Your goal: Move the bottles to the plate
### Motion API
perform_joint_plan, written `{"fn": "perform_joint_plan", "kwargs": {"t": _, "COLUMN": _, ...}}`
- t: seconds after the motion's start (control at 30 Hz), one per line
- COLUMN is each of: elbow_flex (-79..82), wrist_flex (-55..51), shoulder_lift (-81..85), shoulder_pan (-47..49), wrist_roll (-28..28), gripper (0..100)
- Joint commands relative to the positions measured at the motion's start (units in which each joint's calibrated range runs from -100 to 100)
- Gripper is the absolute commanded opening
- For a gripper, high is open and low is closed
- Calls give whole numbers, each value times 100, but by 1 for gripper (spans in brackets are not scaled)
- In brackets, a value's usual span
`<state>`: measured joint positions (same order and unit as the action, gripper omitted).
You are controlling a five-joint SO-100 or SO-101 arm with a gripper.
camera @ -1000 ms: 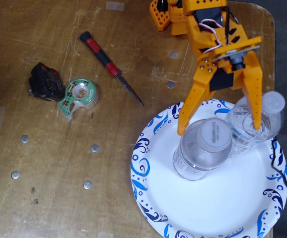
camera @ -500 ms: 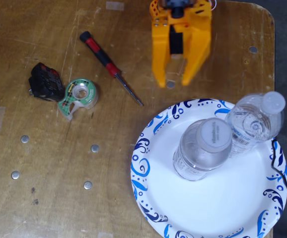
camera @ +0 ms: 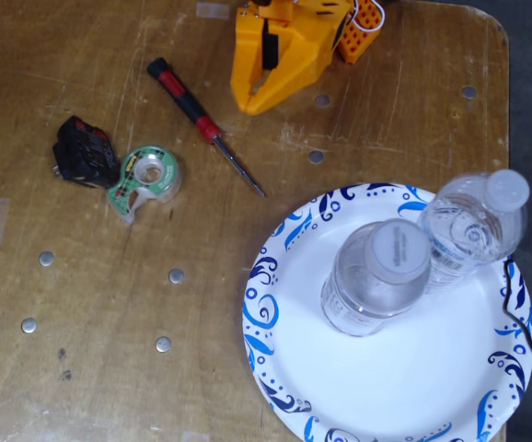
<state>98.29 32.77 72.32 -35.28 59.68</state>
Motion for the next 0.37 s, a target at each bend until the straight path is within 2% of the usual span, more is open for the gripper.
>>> {"fn": "perform_joint_plan", "kwargs": {"t": 0.0, "elbow_flex": 99, "wrist_flex": -483, "shoulder_lift": 155, "shoulder_pan": 407, "wrist_roll": 10, "gripper": 1}}
{"fn": "perform_joint_plan", "kwargs": {"t": 0.33, "elbow_flex": 99, "wrist_flex": -2163, "shoulder_lift": 576, "shoulder_pan": 1032, "wrist_roll": 16, "gripper": 1}}
